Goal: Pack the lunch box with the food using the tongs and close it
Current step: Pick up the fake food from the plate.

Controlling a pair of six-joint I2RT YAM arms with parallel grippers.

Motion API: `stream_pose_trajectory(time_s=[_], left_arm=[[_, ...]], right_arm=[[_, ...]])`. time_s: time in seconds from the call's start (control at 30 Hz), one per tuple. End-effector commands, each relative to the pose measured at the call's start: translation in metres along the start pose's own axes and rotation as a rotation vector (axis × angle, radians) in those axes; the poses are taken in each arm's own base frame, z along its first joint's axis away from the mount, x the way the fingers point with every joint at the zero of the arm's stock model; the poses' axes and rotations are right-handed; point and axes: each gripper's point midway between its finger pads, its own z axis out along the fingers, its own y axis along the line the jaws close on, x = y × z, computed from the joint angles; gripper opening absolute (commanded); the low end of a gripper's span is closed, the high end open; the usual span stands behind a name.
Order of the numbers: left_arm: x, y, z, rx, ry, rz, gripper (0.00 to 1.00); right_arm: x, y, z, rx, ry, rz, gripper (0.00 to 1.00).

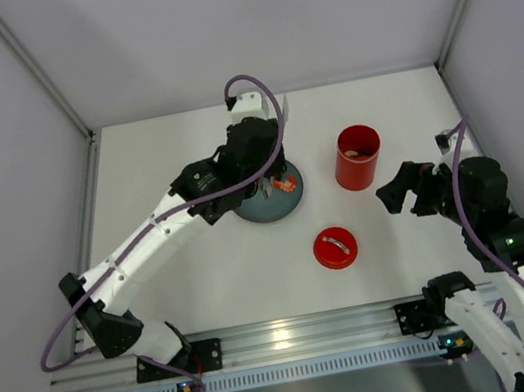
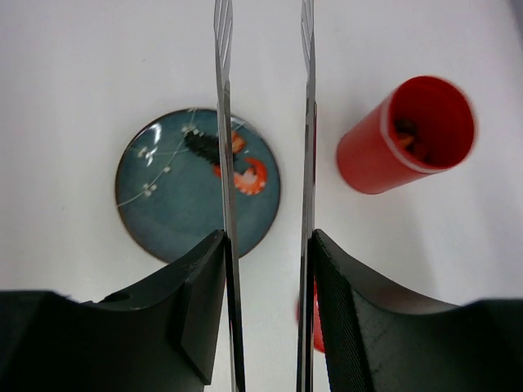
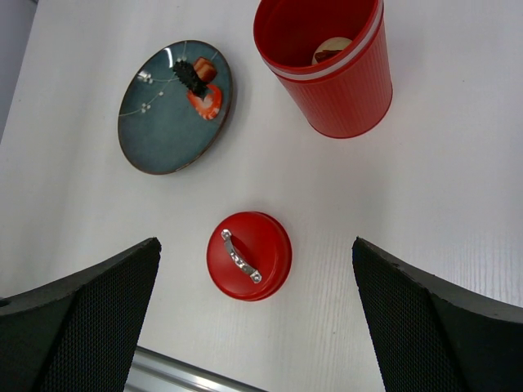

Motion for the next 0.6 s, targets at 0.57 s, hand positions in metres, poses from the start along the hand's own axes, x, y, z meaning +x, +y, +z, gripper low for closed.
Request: stream_pose_trajectory(time_s=[0.57], left_arm=[[0.108,0.061,0.100,-0.132,0.316,-0.058,0.50]], right_arm=[[-0.019,0.006,-0.006,-0.014,-0.051,-0.021,1.00]])
